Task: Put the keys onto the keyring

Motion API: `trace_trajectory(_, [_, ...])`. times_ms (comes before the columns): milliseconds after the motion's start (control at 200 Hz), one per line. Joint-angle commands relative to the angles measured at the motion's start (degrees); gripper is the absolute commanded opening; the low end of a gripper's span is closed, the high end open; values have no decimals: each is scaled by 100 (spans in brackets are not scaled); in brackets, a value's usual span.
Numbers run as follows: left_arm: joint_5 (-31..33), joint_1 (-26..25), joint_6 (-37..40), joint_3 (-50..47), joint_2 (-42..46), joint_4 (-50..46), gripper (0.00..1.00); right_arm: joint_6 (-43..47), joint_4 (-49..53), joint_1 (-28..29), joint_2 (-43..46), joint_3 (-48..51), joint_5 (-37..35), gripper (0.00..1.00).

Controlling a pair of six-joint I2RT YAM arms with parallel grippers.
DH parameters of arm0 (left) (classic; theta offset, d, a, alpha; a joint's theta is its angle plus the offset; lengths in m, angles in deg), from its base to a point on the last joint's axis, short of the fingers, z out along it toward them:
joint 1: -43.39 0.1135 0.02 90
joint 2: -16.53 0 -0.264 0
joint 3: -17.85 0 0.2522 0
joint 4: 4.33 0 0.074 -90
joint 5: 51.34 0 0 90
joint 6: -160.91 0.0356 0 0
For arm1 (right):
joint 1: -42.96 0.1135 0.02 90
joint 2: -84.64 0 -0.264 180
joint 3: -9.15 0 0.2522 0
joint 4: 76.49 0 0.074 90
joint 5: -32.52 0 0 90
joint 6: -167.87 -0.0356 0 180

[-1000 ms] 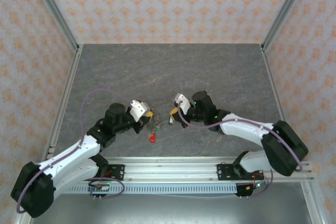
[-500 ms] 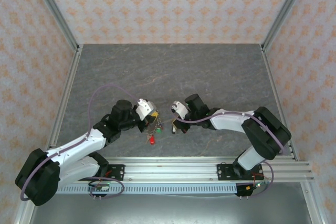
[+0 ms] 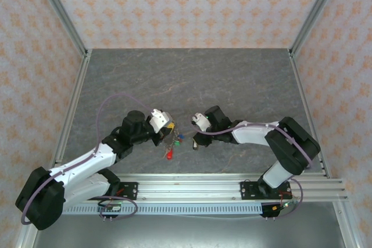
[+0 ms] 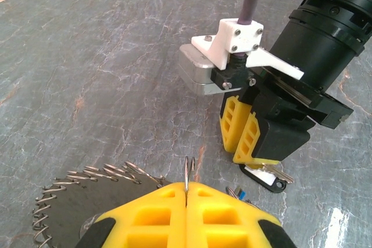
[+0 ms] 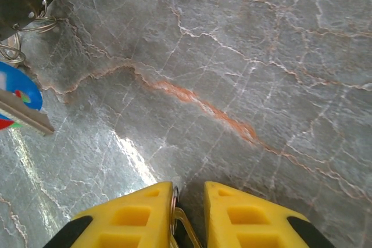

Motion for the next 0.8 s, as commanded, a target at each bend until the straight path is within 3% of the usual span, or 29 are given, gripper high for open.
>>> trace_trajectory(0, [40, -27, 81, 178, 88, 88, 0, -115, 166, -24, 243, 113, -158, 22])
trace_trajectory(365, [-1, -27, 62, 195, 31, 141, 0, -230, -11, -23, 140, 106, 72, 22])
trace_trajectory(796, [-17, -27, 49, 186, 11, 125, 0, -143, -121, -23, -45, -34, 267, 9])
